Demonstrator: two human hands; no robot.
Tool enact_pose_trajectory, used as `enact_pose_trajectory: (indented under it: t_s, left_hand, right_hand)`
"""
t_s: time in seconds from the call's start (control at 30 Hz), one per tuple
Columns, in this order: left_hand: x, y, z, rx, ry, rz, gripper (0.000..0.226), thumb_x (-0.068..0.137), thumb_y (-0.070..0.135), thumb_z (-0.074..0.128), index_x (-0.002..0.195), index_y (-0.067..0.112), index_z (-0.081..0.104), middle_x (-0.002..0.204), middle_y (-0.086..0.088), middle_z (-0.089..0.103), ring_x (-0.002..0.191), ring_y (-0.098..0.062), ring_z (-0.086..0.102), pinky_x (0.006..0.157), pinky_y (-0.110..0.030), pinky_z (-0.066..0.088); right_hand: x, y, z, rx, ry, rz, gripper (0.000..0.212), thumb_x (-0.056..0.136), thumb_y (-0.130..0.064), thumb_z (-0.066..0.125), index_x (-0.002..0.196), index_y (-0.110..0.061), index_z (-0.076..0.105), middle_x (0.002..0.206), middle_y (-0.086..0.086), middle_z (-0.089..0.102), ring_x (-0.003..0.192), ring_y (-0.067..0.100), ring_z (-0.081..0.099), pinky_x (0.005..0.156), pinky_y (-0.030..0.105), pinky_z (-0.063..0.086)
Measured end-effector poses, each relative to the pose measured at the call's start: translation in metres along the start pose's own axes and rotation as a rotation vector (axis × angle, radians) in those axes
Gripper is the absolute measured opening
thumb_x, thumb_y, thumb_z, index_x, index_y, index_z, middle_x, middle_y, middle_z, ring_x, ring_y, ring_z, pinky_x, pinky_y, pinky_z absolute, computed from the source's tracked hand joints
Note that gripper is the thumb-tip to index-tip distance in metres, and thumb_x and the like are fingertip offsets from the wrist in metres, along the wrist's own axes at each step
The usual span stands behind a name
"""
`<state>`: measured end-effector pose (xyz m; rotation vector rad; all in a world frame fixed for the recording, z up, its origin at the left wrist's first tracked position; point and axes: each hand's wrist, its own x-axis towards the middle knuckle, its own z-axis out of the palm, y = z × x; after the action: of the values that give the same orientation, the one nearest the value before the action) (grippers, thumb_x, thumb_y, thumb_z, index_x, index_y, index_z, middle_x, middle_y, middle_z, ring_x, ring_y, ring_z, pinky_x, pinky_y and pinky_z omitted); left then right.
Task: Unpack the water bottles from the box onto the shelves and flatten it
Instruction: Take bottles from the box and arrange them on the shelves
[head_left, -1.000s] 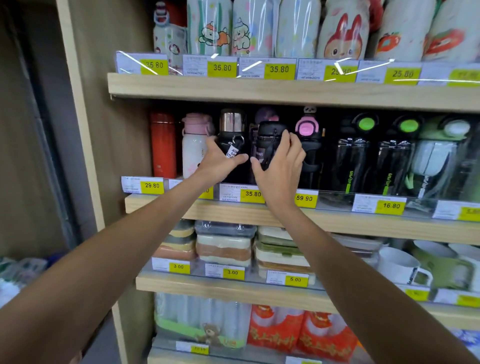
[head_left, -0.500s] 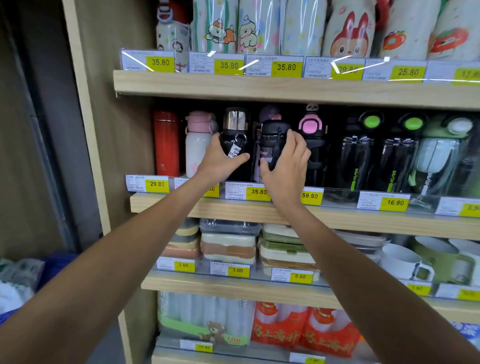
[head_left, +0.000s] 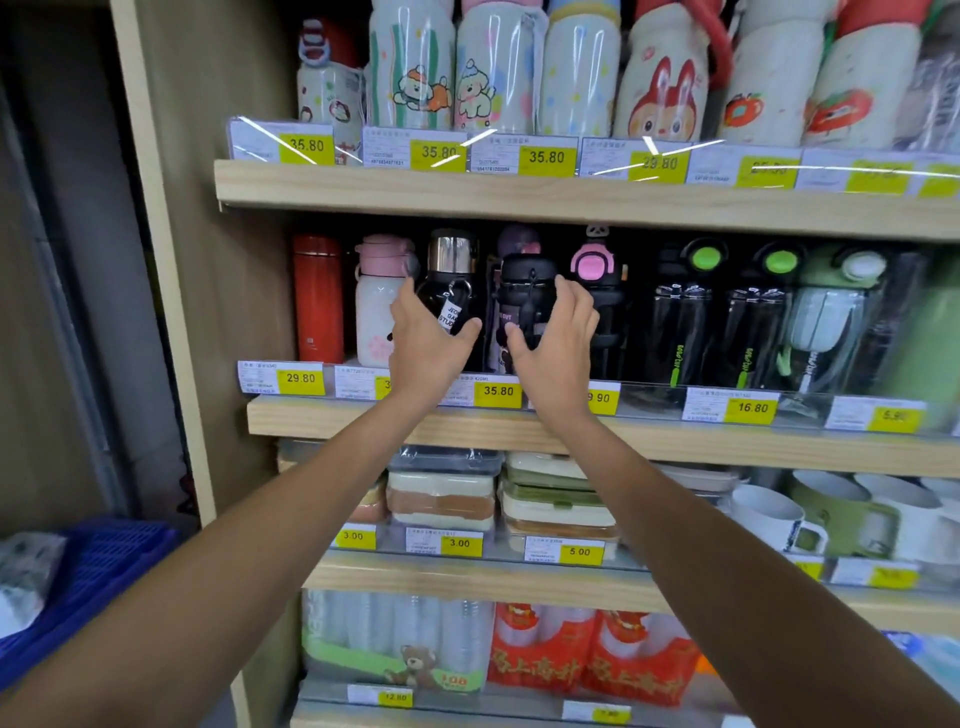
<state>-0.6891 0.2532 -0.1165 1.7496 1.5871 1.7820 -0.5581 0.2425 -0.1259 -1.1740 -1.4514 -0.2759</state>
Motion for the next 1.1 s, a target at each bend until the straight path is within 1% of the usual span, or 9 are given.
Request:
enact_pose_trajectory:
  t_s: [0.1, 0.23, 0.43, 0.6, 0.77, 0.87, 0.93, 1.0, 1.1]
  left_hand:
    - [-0.02, 0.009, 0.008, 0.011, 0.052, -0.004, 0.086, 0.08, 0.029, 0.07, 0.144, 0.005, 0.019, 0.149, -0.012, 0.023, 0.138, -0.028, 0.027, 0.111, -0.041, 0.029]
    - [-0.058, 0.027, 0.026, 0.057, 0.086, 0.021, 0.081, 0.082, 0.02, 0.067, 0.144, 0.001, 0.019, 0.153, -0.016, 0.016, 0.144, -0.028, 0.011, 0.116, -0.031, 0.008]
    - [-0.127, 0.075, 0.077, -0.029, -0.036, 0.005, 0.066, 0.083, 0.012, 0.063, 0.138, 0.002, 0.029, 0.145, -0.014, 0.028, 0.136, -0.029, 0.025, 0.11, -0.029, 0.019]
    - [-0.213, 0.126, 0.141, -0.17, -0.254, -0.061, 0.042, 0.086, 0.011, 0.055, 0.126, 0.006, 0.045, 0.125, -0.015, 0.052, 0.116, -0.029, 0.051, 0.1, -0.037, 0.041]
    - [-0.295, 0.17, 0.216, -0.285, -0.489, -0.172, 0.03, 0.088, 0.01, 0.059, 0.116, 0.001, 0.056, 0.118, -0.014, 0.061, 0.104, -0.025, 0.06, 0.09, -0.034, 0.046]
    - [-0.352, 0.19, 0.274, -0.283, -0.67, -0.212, 0.029, 0.089, 0.009, 0.058, 0.117, -0.001, 0.057, 0.118, -0.017, 0.061, 0.108, -0.027, 0.058, 0.075, -0.015, 0.043]
    - [-0.384, 0.199, 0.307, -0.286, -0.774, -0.23, 0.025, 0.089, 0.007, 0.058, 0.114, 0.002, 0.058, 0.112, -0.019, 0.061, 0.096, -0.023, 0.06, 0.059, -0.007, 0.039]
    - [-0.419, 0.211, 0.345, -0.273, -0.908, -0.237, 0.026, 0.089, 0.009, 0.057, 0.115, 0.005, 0.058, 0.113, -0.016, 0.062, 0.092, -0.021, 0.06, 0.065, -0.016, 0.042]
    - [-0.478, 0.227, 0.405, -0.231, -1.111, -0.259, 0.032, 0.091, 0.012, 0.056, 0.122, 0.003, 0.055, 0.122, -0.015, 0.061, 0.104, -0.024, 0.06, 0.07, -0.022, 0.04]
  right_hand:
    - [-0.008, 0.006, -0.017, 0.037, -0.025, -0.004, 0.063, 0.086, -0.024, 0.063, 0.138, -0.002, 0.036, 0.139, 0.014, 0.036, 0.123, 0.027, 0.035, 0.101, 0.032, 0.034]
    - [-0.02, 0.024, -0.055, 0.083, -0.044, 0.0, 0.048, 0.09, -0.019, 0.059, 0.132, -0.001, 0.045, 0.132, 0.014, 0.044, 0.12, 0.027, 0.041, 0.098, 0.031, 0.036]
    - [-0.04, 0.069, -0.138, 0.174, -0.087, 0.115, 0.022, 0.093, -0.014, 0.053, 0.112, -0.005, 0.06, 0.106, 0.007, 0.063, 0.083, 0.012, 0.054, 0.078, 0.029, 0.046]
    - [-0.079, 0.136, -0.23, 0.16, -0.13, 0.268, 0.014, 0.09, -0.008, 0.054, 0.098, -0.005, 0.065, 0.079, 0.0, 0.061, 0.072, 0.015, 0.055, 0.071, 0.027, 0.044]
    - [-0.124, 0.213, -0.315, 0.096, -0.203, 0.411, 0.013, 0.092, -0.01, 0.051, 0.083, -0.011, 0.061, 0.077, 0.012, 0.068, 0.072, 0.027, 0.064, 0.075, 0.045, 0.053]
    - [-0.156, 0.264, -0.373, 0.084, -0.193, 0.541, 0.013, 0.088, -0.003, 0.051, 0.087, -0.002, 0.064, 0.077, 0.017, 0.068, 0.075, 0.033, 0.064, 0.078, 0.053, 0.052]
    - [-0.176, 0.296, -0.407, 0.075, -0.207, 0.624, 0.013, 0.087, -0.004, 0.052, 0.09, -0.001, 0.065, 0.076, 0.016, 0.067, 0.074, 0.032, 0.064, 0.076, 0.051, 0.053]
    - [-0.197, 0.33, -0.445, 0.055, -0.208, 0.702, 0.013, 0.086, -0.005, 0.053, 0.092, -0.003, 0.065, 0.075, 0.015, 0.068, 0.073, 0.031, 0.064, 0.075, 0.048, 0.054]
    - [-0.232, 0.385, -0.501, 0.005, -0.178, 0.841, 0.012, 0.086, -0.008, 0.051, 0.09, -0.011, 0.062, 0.071, 0.006, 0.066, 0.069, 0.024, 0.065, 0.072, 0.041, 0.055]
